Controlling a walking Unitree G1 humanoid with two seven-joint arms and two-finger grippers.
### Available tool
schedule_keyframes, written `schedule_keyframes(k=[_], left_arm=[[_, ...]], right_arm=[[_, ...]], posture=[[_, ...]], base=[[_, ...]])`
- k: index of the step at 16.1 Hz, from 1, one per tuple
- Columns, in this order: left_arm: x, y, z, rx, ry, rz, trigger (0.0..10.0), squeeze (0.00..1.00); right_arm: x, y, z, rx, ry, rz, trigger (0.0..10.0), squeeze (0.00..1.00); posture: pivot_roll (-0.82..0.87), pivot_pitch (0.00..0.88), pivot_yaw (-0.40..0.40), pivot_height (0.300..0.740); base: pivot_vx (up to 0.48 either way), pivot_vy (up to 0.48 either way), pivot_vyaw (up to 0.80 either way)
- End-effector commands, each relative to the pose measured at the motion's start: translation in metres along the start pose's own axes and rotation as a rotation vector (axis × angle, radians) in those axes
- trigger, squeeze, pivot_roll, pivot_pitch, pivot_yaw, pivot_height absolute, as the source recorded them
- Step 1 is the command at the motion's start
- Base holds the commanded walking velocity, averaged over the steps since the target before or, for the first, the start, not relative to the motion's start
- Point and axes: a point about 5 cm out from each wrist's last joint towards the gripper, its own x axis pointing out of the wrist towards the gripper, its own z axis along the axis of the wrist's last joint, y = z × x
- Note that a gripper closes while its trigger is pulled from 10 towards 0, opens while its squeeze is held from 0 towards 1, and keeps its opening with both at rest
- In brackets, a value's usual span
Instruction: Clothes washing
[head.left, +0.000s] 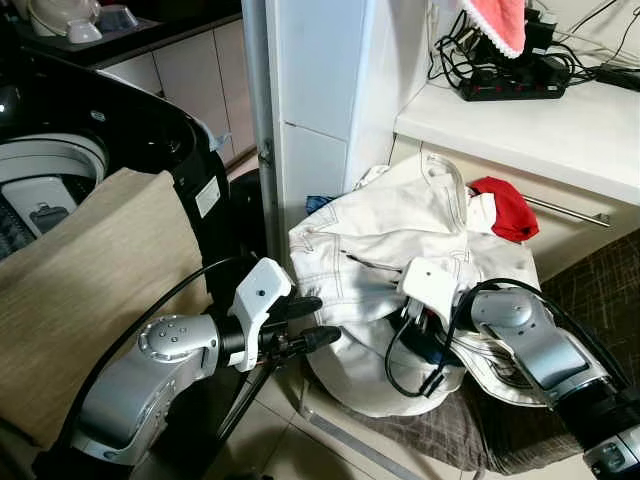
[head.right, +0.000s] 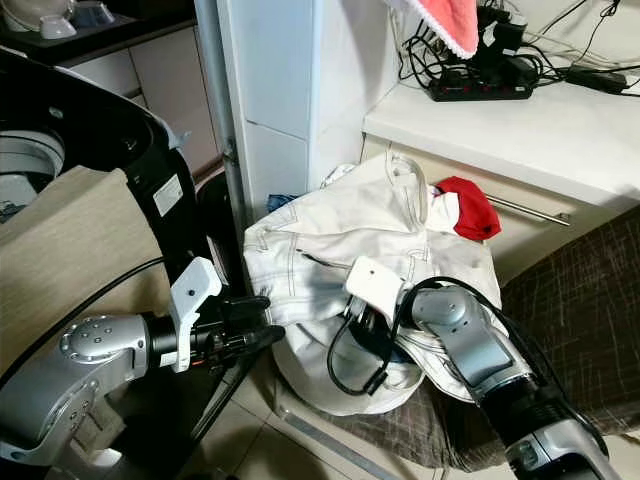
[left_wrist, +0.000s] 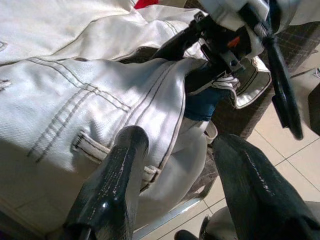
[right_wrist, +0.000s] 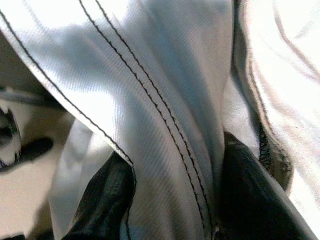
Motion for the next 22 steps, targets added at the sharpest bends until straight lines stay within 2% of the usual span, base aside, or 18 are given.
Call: schedule_keyframes(k=[1, 2, 4, 5, 6, 7, 8, 10, 12, 14, 15, 16, 17, 18, 20, 21, 22], left_arm=[[-0.001, 0.003, 0.014, 0.04, -0.062, 0.023, 10.0, 0.0], [-0.001, 0.005, 0.019, 0.047, -0.095, 0.044, 10.0, 0.0], [0.0, 0.01, 0.044, 0.057, -0.287, 0.112, 10.0, 0.0], [-0.001, 0.012, 0.062, 0.18, -0.383, 0.161, 10.0, 0.0], [0.002, 0.01, 0.073, 0.312, -0.413, 0.164, 10.0, 0.0], [0.004, 0.006, 0.076, 0.372, -0.406, 0.123, 10.0, 1.0], [0.01, -0.002, 0.078, 0.473, -0.384, 0.045, 10.0, 1.0], [0.025, -0.002, 0.074, 0.594, -0.312, -0.01, 10.0, 1.0], [0.034, 0.0, 0.07, 0.635, -0.267, -0.02, 10.0, 1.0], [0.038, 0.006, 0.066, 0.723, -0.224, 0.026, 10.0, 1.0], [0.038, 0.011, 0.058, 0.778, -0.152, 0.03, 10.0, 0.82], [0.038, 0.014, 0.056, 0.805, -0.121, 0.045, 10.0, 0.22], [0.037, 0.021, 0.055, 0.826, -0.091, 0.091, 10.0, 0.0], [0.035, 0.036, 0.06, 0.833, -0.081, 0.235, 10.0, 0.0], [0.034, 0.042, 0.065, 0.83, -0.095, 0.297, 10.0, 0.0], [0.034, 0.044, 0.066, 0.822, -0.104, 0.31, 4.4, 0.0], [0.034, 0.044, 0.066, 0.793, -0.124, 0.306, 0.0, 0.0]], right_arm=[[-0.006, -0.007, 0.018, 0.045, -0.123, -0.035, 0.0, 0.0], [-0.01, -0.009, 0.021, 0.068, -0.161, -0.049, 0.0, 0.0], [-0.023, -0.016, 0.028, 0.116, -0.252, -0.103, 0.0, 0.0], [-0.032, -0.019, 0.03, 0.135, -0.285, -0.131, 0.0, 0.0], [-0.039, -0.021, 0.03, 0.147, -0.307, -0.144, 0.0, 0.0], [-0.041, -0.021, 0.03, 0.148, -0.308, -0.143, 0.0, 0.0], [-0.045, -0.021, 0.029, 0.148, -0.303, -0.144, 0.0, 0.0], [-0.049, -0.021, 0.03, 0.147, -0.301, -0.151, 0.0, 0.0], [-0.05, -0.022, 0.033, 0.146, -0.307, -0.158, 0.0, 0.0], [-0.051, -0.022, 0.034, 0.148, -0.309, -0.159, 0.0, 0.0], [-0.051, -0.021, 0.035, 0.146, -0.308, -0.156, 0.0, 0.0], [-0.051, -0.021, 0.035, 0.144, -0.306, -0.155, 0.0, 0.0], [-0.051, -0.021, 0.035, 0.143, -0.305, -0.152, 0.0, 0.0], [-0.051, -0.02, 0.035, 0.142, -0.304, -0.146, 0.0, 0.0], [-0.05, -0.019, 0.035, 0.14, -0.299, -0.141, 0.0, 0.0], [-0.05, -0.018, 0.035, 0.141, -0.298, -0.141, 0.0, 0.0], [-0.05, -0.017, 0.035, 0.146, -0.296, -0.138, 0.0, 0.0]], posture=[[-0.06, 0.0, 0.004, 0.74], [-0.06, 0.0, 0.003, 0.74], [-0.06, 0.0, 0.0, 0.74], [-0.06, 0.0, 0.0, 0.74], [-0.06, 0.0, 0.0, 0.74], [-0.06, 0.0, 0.004, 0.74], [-0.07, 0.0, 0.007, 0.74], [-0.08, 0.0, 0.021, 0.74], [-0.08, 0.0, 0.025, 0.74], [-0.08, 0.0, 0.027, 0.74], [-0.08, 0.0, 0.026, 0.74], [-0.08, 0.0, 0.024, 0.74], [-0.08, 0.0, 0.023, 0.74], [-0.08, 0.0, 0.023, 0.74], [-0.07, 0.0, 0.023, 0.74], [-0.07, 0.0, 0.025, 0.74], [-0.07, 0.0, 0.025, 0.74]], base=[[0.0, 0.0, 0.0], [0.0, 0.0, 0.0], [0.0, 0.0, 0.0], [0.0, 0.0, 0.0], [0.0, 0.0, 0.0], [0.0, 0.0, 0.0], [0.0, 0.0, 0.0], [0.0, 0.0, 0.0], [0.0, 0.0, 0.0], [0.0, 0.0, 0.0], [0.0, 0.0, 0.0], [0.0, 0.0, 0.0], [0.0, 0.0, 0.0], [0.0, 0.0, 0.0], [0.0, 0.0, 0.0], [0.0, 0.0, 0.0], [0.0, 0.0, 0.0]])
